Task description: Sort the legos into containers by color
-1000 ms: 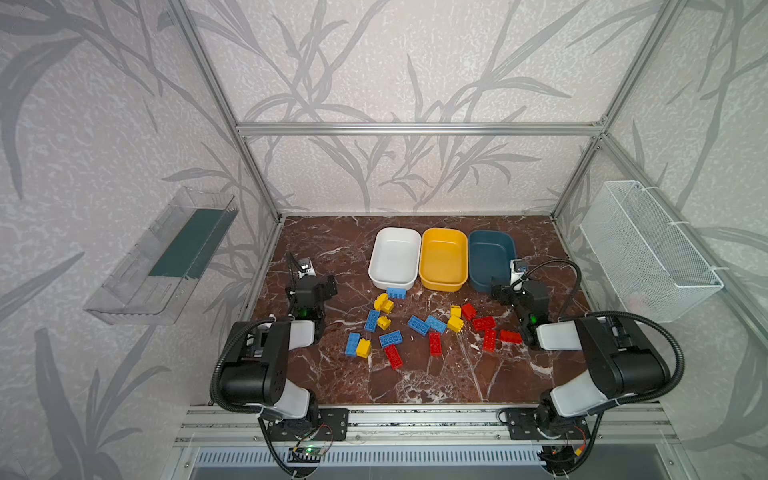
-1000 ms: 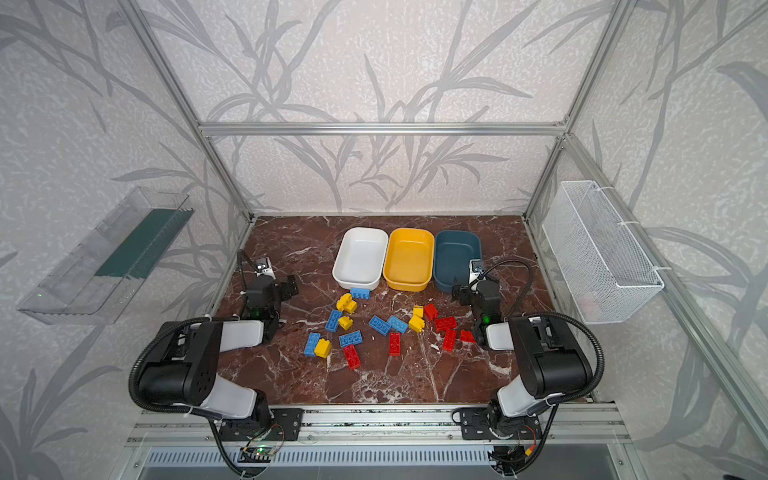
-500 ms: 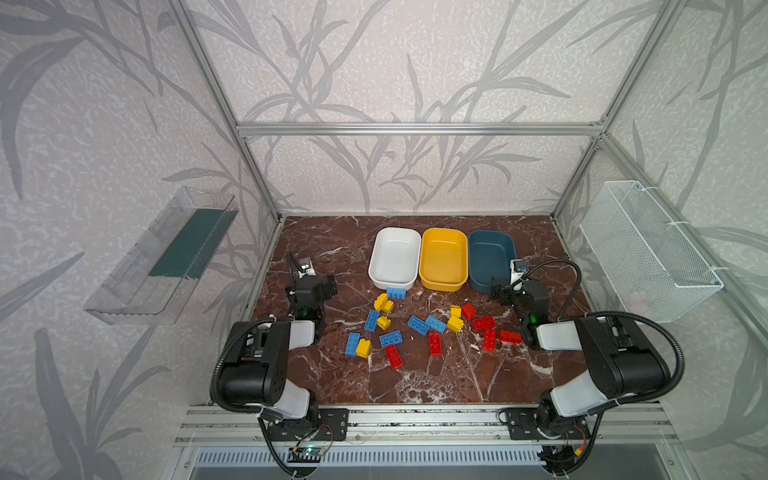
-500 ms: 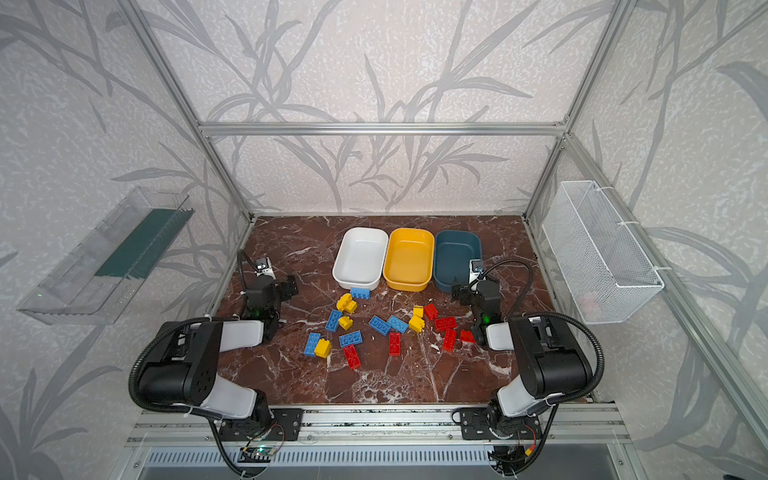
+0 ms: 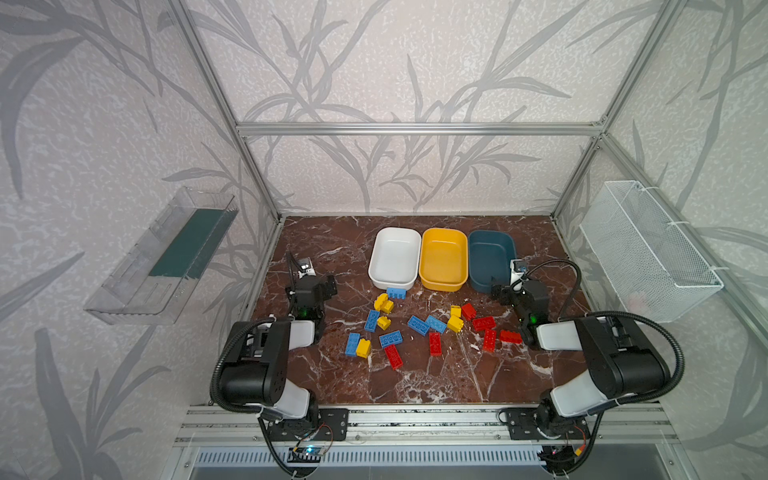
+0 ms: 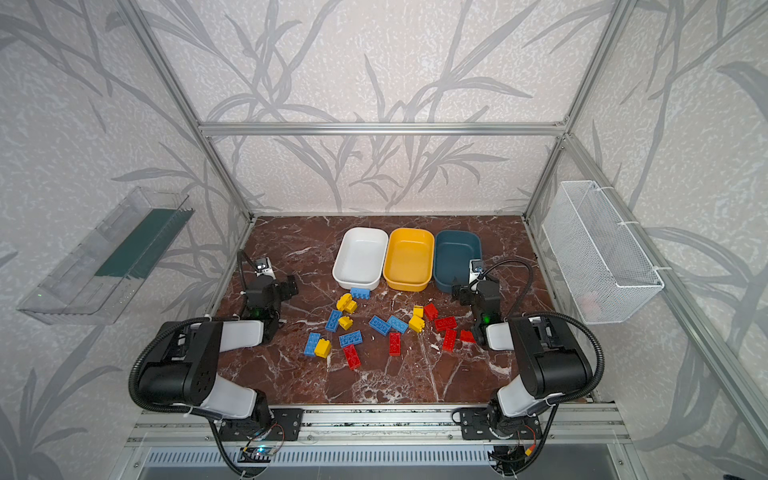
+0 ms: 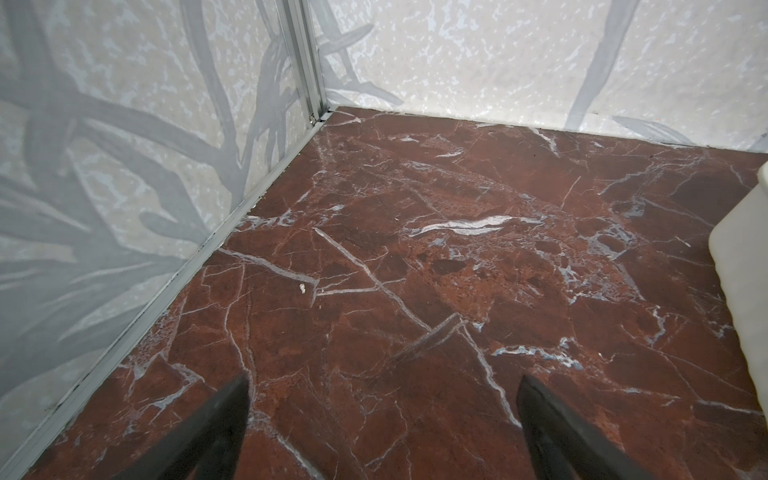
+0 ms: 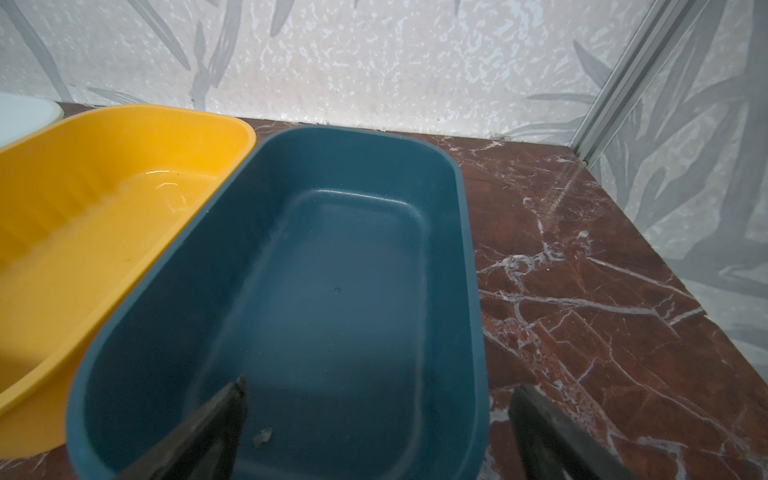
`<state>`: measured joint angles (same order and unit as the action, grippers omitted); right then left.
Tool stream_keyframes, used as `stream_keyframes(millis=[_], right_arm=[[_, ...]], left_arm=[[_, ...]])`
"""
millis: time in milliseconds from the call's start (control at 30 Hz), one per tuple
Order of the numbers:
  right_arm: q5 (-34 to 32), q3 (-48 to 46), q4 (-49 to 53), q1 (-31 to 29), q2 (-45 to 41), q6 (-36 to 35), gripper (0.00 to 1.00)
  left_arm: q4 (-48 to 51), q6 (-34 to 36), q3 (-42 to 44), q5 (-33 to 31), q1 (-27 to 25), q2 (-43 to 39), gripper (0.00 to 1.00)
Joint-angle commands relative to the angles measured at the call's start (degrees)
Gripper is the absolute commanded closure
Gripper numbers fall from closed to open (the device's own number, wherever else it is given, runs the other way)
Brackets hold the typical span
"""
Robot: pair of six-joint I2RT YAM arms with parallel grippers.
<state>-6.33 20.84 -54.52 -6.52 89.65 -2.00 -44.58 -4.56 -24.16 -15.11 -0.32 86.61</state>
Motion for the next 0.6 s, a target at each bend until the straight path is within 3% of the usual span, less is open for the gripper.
stream_keyframes(millis=[0,67,167,267,400,567], right_arm=[[0.27,0.65,-0.06,0.02,0.27,-0.48,0.01],[-0.28,0.07,-0.97,-0.07,-0.08,-0.46,0.01],[-2.77,-0.51,1.65,-0.71,-4.32,-0.39,0.01],[-4.63,2.68,18.12,-1.00,-13.13,2.57,0.01],[-2.83,7.48,36.97,-2.54,-24.15,9.73,0.01],[-7.90,13.94,56.59,-11.12,-32.89,10.59,0.00]], left_arm=[[-1.18,-0.14,0.74,-0.79,-0.12,0.32,0.01],[-0.53,-0.10,0.07,-1.56,-0.21,-0.26,0.01],[15.62,0.00,-7.07,-1.36,-0.32,-3.96,0.01],[28.54,-1.33,-13.57,-3.10,-0.78,-7.51,0.01],[44.86,-8.63,-21.16,-1.62,-1.61,-14.00,0.01],[65.57,-14.49,-32.61,-7.33,-9.20,-16.89,0.01]])
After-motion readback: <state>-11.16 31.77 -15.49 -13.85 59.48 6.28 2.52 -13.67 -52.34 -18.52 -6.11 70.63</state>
